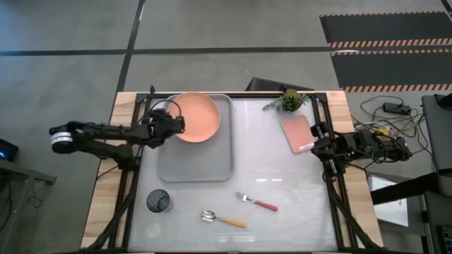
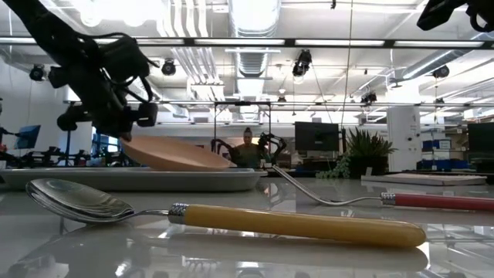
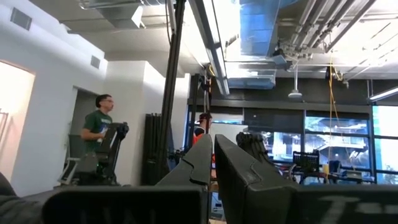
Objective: Pick and place plate/cup/fork/spoon on tray
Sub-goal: Put the orange plate on the gray serving tray
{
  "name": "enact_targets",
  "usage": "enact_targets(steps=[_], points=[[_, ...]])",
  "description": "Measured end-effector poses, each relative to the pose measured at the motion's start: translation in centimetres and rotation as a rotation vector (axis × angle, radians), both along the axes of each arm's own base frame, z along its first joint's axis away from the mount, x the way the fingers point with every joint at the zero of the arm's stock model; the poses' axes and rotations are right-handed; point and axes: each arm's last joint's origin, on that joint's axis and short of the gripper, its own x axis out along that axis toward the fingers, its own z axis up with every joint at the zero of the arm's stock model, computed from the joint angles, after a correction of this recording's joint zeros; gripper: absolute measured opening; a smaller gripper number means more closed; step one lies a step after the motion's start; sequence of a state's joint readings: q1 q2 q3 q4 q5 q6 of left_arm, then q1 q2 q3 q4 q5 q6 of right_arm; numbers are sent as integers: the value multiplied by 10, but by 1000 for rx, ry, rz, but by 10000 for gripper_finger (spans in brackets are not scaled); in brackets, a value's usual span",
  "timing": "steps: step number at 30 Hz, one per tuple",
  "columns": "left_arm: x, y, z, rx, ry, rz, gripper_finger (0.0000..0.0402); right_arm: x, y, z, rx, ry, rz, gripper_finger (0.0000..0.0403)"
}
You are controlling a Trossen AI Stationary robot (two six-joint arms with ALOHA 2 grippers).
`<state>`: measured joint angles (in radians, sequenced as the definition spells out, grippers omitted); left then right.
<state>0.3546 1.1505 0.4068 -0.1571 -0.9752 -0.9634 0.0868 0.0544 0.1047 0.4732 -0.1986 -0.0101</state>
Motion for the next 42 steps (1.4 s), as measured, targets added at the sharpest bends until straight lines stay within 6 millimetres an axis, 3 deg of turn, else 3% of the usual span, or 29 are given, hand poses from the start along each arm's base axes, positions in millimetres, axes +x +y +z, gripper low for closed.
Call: enact_targets(steps=[12,29,32,39,42], points=[[11,10,-19,-10,15,32,1,0,0,0,2,1,1,9],[12,12,-22,-36,-16,42,58,0,0,0,2,1,1,9],[14,10,-19,-78,-21,-23,59,0,0,0,2,1,1,9],[34,7,1,-212,-65,-400,56,0,0,0,1,0,-2,9],[41,6,8,-235,-78,-468,46,0,-1,0,9,3,-17,9]])
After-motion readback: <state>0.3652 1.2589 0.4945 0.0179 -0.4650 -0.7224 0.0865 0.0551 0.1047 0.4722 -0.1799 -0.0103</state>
